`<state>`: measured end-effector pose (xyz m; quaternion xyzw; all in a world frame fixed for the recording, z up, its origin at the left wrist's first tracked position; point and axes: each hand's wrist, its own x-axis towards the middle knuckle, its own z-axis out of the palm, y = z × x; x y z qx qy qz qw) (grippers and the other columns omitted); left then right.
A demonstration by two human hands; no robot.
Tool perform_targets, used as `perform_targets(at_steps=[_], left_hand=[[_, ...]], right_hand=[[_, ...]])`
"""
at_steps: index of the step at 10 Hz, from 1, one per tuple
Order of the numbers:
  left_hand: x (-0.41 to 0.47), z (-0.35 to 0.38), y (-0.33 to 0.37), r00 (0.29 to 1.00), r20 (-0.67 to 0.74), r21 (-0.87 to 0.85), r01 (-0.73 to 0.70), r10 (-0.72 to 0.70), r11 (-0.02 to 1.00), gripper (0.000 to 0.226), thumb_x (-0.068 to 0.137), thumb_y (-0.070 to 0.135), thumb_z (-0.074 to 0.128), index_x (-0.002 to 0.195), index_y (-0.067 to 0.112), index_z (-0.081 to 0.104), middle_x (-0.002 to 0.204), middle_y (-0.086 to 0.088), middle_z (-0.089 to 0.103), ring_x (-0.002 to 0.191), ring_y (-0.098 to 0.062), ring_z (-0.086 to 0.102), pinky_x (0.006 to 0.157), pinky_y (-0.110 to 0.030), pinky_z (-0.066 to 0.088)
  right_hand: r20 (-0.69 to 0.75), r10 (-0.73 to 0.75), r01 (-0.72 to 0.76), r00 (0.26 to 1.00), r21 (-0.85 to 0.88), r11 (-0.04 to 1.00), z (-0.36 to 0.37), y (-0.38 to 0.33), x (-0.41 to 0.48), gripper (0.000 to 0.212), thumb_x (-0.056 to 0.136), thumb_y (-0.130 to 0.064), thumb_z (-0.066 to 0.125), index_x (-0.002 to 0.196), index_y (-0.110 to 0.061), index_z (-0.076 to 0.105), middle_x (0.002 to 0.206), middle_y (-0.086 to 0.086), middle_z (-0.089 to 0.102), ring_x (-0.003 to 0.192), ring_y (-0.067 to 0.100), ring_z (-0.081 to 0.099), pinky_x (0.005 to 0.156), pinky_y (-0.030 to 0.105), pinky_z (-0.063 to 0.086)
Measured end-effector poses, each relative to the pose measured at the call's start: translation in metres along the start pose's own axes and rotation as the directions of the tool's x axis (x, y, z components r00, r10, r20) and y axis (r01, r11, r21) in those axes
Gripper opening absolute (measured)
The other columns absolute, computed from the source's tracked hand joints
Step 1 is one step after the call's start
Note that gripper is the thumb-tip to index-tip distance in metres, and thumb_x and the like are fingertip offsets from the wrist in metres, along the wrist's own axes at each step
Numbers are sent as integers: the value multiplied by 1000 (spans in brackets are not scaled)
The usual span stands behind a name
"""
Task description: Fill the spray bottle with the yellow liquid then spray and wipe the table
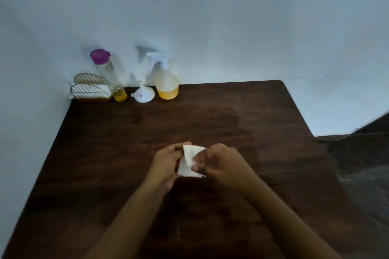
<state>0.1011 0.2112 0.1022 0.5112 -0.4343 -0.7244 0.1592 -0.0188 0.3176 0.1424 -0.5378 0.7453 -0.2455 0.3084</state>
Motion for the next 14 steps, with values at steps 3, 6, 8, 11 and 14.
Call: perform_targets(at_steps=[3,6,8,11,14], left_hand=[[11,114,20,970,241,29,-26,18,999,26,97,8,42,96,17,66,110,-13,65,100,-29,62,65,-35,55],[79,305,-11,925,362,267,-224,118,937,20,93,10,53,98,22,68,107,-1,69,107,-17,63,91,-28,48],[156,403,-38,864,413,876,-463,287,133,53,90,43,52,140,29,39,153,-4,31,143,-24,23,115,-44,20],[204,424,-68,903,350,937,-343,248,-73,81,76,80,20,147,44,3,160,0,-11,146,-26,-12,113,-56,-1],[210,425,-68,910,335,940,-342,245,-15,76,80,74,35,145,49,6,159,5,-11,146,-21,-13,113,-54,-3]], right_hand=[[-192,497,-223,846,719,658,-65,79,-24,37,84,-32,67,117,-24,52,107,-11,60,96,3,58,69,15,48],[-95,748,-169,657,948,269,-165,254,-40,6,86,-5,62,87,-11,61,83,9,66,69,20,62,50,24,51],[-116,903,-255,413,938,237,-226,427,-23,10,88,-5,60,83,-12,54,100,16,59,89,31,59,51,32,51],[-122,942,-723,314,612,320,-216,576,45,33,84,-8,63,117,-3,61,117,20,63,109,33,60,90,37,49],[-195,885,-727,423,510,460,-193,592,75,32,85,-8,58,116,-9,60,116,14,65,108,29,60,89,34,47]])
